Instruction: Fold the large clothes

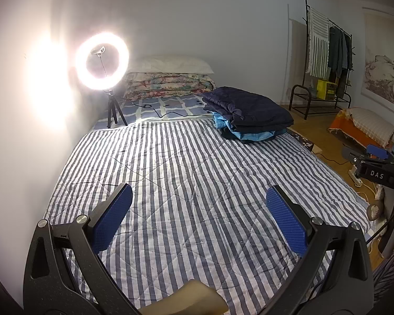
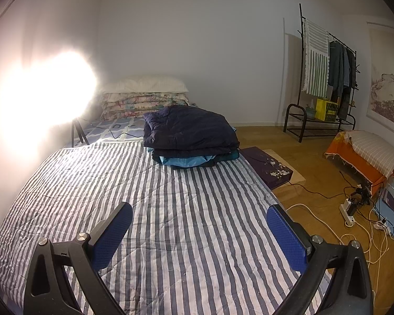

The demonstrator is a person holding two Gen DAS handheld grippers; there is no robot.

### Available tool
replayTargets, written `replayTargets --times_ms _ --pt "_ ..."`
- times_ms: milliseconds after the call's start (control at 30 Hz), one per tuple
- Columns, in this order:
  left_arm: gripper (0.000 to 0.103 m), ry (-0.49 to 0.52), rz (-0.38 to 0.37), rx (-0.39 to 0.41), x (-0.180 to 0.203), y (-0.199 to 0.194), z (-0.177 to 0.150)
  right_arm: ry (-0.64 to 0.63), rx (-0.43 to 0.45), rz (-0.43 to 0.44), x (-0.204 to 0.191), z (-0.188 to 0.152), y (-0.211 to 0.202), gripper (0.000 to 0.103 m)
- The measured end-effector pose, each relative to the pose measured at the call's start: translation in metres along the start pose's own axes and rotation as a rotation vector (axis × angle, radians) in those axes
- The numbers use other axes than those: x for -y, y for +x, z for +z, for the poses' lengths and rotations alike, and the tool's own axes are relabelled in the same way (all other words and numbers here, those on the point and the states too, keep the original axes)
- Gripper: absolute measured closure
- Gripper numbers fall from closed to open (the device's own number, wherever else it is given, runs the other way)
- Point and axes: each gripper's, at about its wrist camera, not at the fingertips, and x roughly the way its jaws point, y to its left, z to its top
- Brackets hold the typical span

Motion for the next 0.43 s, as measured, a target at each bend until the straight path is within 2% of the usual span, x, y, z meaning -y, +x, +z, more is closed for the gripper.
replayTargets --times_ms 433 --pt "0.0 -0.001 0.01 0.015 0.006 -0.0057 -0.0022 -0.001 -0.008 0.004 0.0018 -0.0068 0.0017 0.0"
